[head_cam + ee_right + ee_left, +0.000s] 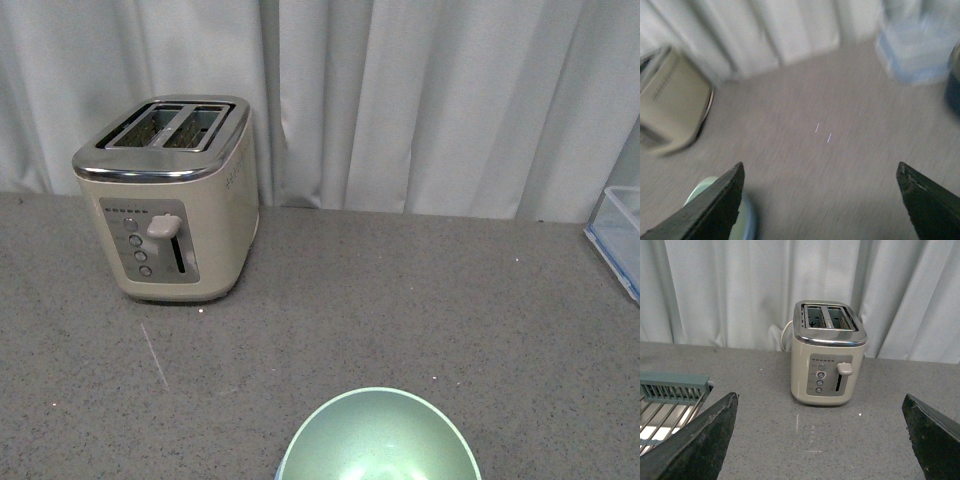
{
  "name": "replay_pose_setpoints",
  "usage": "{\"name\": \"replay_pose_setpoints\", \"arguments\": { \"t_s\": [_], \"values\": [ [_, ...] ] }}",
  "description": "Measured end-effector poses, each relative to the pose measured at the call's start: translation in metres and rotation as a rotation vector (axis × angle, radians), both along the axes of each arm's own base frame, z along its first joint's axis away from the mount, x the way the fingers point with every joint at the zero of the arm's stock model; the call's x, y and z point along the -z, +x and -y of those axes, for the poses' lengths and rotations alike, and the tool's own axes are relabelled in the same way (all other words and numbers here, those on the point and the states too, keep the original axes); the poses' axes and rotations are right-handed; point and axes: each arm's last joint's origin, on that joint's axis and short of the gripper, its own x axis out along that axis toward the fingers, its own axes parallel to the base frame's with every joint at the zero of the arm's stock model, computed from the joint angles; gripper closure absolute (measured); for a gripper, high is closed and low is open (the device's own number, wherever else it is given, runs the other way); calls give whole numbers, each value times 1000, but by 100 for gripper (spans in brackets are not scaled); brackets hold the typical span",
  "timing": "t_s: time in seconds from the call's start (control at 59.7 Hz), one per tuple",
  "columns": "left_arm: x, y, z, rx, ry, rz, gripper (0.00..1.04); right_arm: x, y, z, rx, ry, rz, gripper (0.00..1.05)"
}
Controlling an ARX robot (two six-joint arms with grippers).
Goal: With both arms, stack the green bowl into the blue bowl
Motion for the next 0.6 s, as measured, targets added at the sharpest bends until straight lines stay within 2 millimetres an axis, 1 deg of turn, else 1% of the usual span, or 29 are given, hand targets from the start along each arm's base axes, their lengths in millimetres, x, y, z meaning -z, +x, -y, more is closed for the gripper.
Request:
{"name": "replay_pose_setpoints", "arguments": {
  "t_s": [0.034,0.067,0.084,0.117,0.151,0.201,0.218,0.402,0.436,0.503,0.519,0.536,0.603],
  "values": [
    [0,0,0,-2,0,0,6,0,0,0,13,-70,97,29],
    [0,0,0,-2,0,0,6,-5,-2,0,8,-143,163,38],
    [0,0,0,1,0,0,6,-7,-2,0,8,-159,175,40],
    [0,0,0,0,0,1,6,-9,-2,0,5,-191,193,47],
    [0,0,0,0,0,0,6,-9,-2,0,4,-205,196,52],
    [0,0,0,0,0,1,6,-8,-2,0,4,-229,191,63],
    [0,0,0,0,0,1,6,-7,-2,0,4,-232,190,65],
    [0,0,0,-1,0,0,6,-7,-2,0,1,-254,188,100],
    [0,0,0,-1,0,0,6,-7,-2,0,0,-259,188,104],
    [0,0,0,0,0,0,6,-7,-2,0,0,-259,188,104],
    [0,0,0,0,0,0,6,-7,-2,0,1,-260,187,101],
    [0,0,0,0,0,0,6,-7,-2,0,1,-260,187,98],
    [0,0,0,0,0,0,6,-7,-2,0,1,-260,187,79]
  ]
}}
